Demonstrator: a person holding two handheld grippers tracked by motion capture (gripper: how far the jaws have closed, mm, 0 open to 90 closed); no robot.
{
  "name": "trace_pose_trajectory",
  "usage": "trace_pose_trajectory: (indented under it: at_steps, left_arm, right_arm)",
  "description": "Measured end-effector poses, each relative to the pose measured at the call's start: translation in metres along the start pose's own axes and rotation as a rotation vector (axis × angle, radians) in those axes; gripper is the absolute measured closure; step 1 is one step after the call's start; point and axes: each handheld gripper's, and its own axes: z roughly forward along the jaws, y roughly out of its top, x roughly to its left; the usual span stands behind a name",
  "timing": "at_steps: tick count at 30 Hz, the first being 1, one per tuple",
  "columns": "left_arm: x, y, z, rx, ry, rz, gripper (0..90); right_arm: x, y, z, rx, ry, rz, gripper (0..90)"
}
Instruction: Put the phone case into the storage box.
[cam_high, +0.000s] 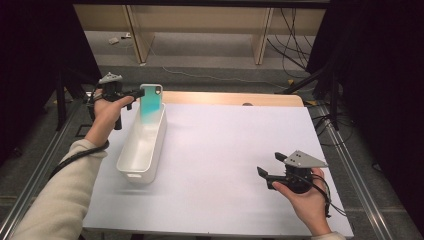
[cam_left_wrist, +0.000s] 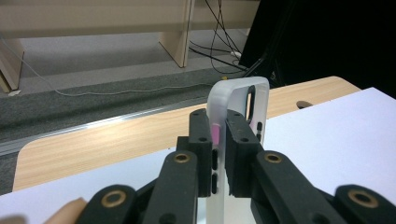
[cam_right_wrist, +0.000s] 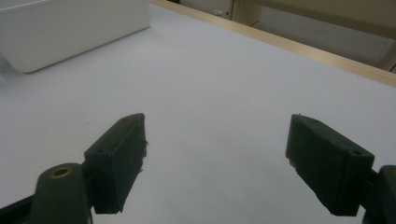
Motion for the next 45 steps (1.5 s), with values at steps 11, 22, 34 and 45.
trace_pose_trajectory:
  at_steps: [11,22,34,45]
  left_arm:
    - [0.005,-0.003,0.004,0.023,0.015,-0.002,82.0]
    - [0.005,-0.006,0.01,0.033,0.02,0.002,82.0]
    - [0.007,-0.01,0.013,0.038,0.031,-0.005,82.0]
    - [0.01,-0.013,0.016,0.042,0.036,-0.005,81.9]
  right_arm:
    - [0.0,-0.001,0.002,-0.015,0.002,-0.001,21.5]
    - [0.0,-0.001,0.003,-0.014,0.001,-0.004,21.5]
    - [0.001,-0.001,0.002,-0.005,0.007,0.008,21.5]
    - [0.0,-0.002,0.003,-0.01,0.004,0.002,21.5]
